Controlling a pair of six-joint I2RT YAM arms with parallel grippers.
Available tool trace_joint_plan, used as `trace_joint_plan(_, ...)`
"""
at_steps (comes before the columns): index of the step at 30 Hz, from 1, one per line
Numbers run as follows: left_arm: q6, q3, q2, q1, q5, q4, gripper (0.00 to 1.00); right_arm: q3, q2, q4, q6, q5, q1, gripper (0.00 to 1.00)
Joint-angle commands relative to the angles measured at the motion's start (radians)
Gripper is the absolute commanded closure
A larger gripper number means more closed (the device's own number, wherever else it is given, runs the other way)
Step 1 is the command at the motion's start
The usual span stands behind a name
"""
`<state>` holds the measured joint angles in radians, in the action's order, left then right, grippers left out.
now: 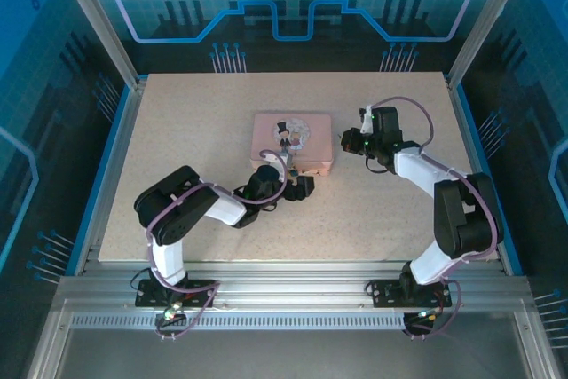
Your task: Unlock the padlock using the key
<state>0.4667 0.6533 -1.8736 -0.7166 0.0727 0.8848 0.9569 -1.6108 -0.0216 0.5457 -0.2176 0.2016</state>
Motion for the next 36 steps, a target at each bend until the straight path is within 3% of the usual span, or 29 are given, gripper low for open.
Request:
trace_joint_plan(1, -0.03, 0.032, -0.016, 0.006, -0.099, 0.057, 0.19, 0.03, -0.014, -0.015, 0.0, -0.022, -0.004, 1.0)
trace_joint_plan(7, 0.011, 0.007, -0.026, 0.039, -0.184, 0.135, 0.3, 0.038, -0.018, -0.011, -0.006, -0.031, -0.003, 1.0)
trace_joint_plan(12, 0.09, -0.005, -0.073, 0.076, -0.263, 0.265, 0.31, 0.038, -0.019, -0.007, -0.007, -0.037, 0.0, 1.0)
trace_joint_plan(17, 0.122, 0.025, -0.106, 0.086, -0.307, 0.264, 0.38, 0.037, -0.015, -0.003, -0.011, -0.035, 0.002, 1.0)
trace_joint_plan(29, 0.151, 0.068, -0.169, 0.075, -0.283, 0.303, 0.31, 0.031, -0.032, -0.014, -0.009, -0.04, 0.021, 1.0)
trace_joint_plan(36, 0.155, 0.061, -0.177, 0.077, -0.277, 0.318, 0.35, 0.02, -0.022, -0.009, -0.02, -0.032, 0.021, 1.0)
